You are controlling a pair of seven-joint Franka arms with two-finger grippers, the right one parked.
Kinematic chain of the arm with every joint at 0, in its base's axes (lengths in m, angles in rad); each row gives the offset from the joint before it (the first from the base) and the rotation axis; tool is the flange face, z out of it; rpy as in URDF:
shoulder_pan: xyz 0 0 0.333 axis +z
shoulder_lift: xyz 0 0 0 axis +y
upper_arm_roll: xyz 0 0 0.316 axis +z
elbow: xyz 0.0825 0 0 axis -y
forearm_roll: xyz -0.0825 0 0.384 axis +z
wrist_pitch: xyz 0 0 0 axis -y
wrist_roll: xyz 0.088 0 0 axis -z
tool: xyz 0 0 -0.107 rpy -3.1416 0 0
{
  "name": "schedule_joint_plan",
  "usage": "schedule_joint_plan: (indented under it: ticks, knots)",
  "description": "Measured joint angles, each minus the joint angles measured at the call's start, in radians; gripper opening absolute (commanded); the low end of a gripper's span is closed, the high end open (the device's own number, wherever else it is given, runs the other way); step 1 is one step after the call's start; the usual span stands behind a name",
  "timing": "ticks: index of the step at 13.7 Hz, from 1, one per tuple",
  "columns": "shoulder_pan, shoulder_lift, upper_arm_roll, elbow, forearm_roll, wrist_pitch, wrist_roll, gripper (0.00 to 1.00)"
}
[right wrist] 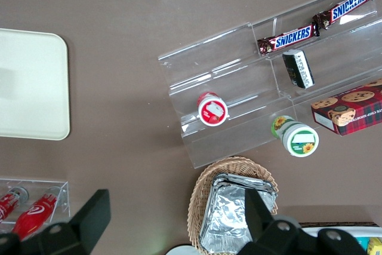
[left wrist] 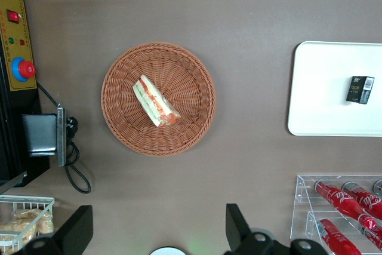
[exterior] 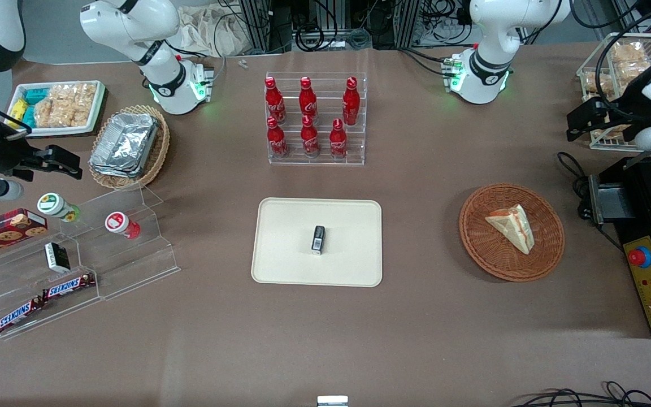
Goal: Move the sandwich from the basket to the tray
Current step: 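Move the left gripper down over the sandwich in the wicker basket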
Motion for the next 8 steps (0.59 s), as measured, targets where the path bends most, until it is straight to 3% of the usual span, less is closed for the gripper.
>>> schedule_joint_plan:
  ticks: [5,8]
  knots:
    - [0.000,0.002,0.005,-0.005,0.002,-0.013,-0.003,1.00]
    - [0.001,0.016,0.011,-0.053,0.002,-0.018,-0.153,1.00]
